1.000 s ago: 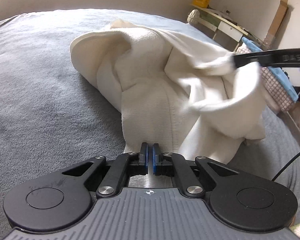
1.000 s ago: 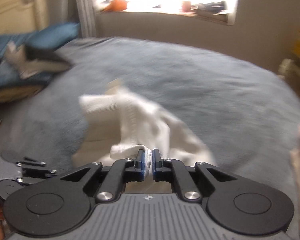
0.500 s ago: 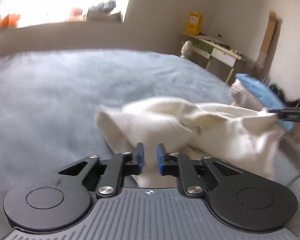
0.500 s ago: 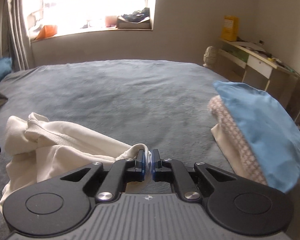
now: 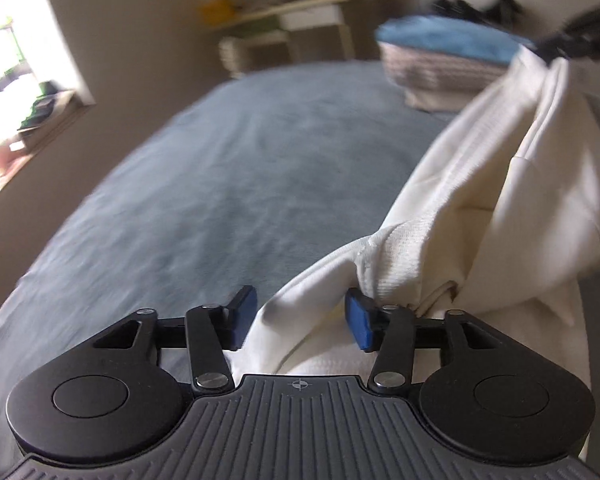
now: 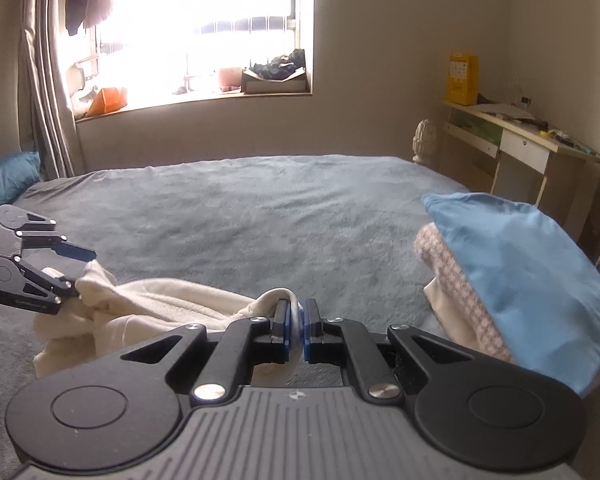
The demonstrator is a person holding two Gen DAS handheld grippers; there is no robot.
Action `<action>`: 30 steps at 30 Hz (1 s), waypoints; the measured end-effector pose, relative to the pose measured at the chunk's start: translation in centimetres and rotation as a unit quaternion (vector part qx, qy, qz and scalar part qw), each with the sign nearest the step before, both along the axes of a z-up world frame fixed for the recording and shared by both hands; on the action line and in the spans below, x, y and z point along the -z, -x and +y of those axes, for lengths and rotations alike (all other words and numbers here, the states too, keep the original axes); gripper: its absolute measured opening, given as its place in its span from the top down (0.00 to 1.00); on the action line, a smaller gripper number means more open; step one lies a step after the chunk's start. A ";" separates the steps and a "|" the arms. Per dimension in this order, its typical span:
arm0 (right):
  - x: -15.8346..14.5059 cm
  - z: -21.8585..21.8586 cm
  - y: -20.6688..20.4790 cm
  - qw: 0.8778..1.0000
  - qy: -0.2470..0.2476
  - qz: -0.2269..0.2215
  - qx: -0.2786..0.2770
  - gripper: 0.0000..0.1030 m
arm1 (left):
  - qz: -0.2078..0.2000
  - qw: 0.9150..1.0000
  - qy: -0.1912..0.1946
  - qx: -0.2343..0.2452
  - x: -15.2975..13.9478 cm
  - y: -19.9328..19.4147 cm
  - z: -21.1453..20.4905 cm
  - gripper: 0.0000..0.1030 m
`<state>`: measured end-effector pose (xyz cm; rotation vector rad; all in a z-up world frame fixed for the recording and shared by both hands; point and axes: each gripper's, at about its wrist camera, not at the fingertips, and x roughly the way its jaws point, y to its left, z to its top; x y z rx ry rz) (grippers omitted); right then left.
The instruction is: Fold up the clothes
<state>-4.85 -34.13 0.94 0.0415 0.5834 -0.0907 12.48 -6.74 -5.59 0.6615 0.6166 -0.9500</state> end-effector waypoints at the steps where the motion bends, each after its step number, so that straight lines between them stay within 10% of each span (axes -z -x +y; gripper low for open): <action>1: 0.1 -0.3 -0.2 1.000 -0.005 0.001 0.000 0.95 | 0.013 1.000 -0.003 0.009 0.1 -0.5 -0.1 0.47; 5: 1.1 -1.2 -0.8 1.000 -0.027 0.010 -0.001 0.95 | 0.058 0.998 -0.015 0.036 0.6 -2.0 -0.8 0.52; 9: 2.2 -2.1 -1.5 0.999 -0.050 0.020 -0.002 0.95 | 0.087 0.996 -0.012 0.034 1.6 -2.4 -1.1 0.94; 15: 4.5 -5.4 -2.7 0.981 -0.179 0.069 -0.003 0.83 | 0.059 0.994 0.074 -0.057 0.7 -1.8 1.1 0.97; 21: 7.4 -6.9 -2.3 0.948 -0.305 0.094 -0.005 0.39 | 0.046 0.974 0.159 -0.158 -1.4 -0.6 3.5 0.97; 30: 9.4 -2.9 -3.4 0.956 -0.272 0.102 -0.034 0.21 | 0.004 0.947 0.236 -0.218 -5.1 3.1 6.3 0.97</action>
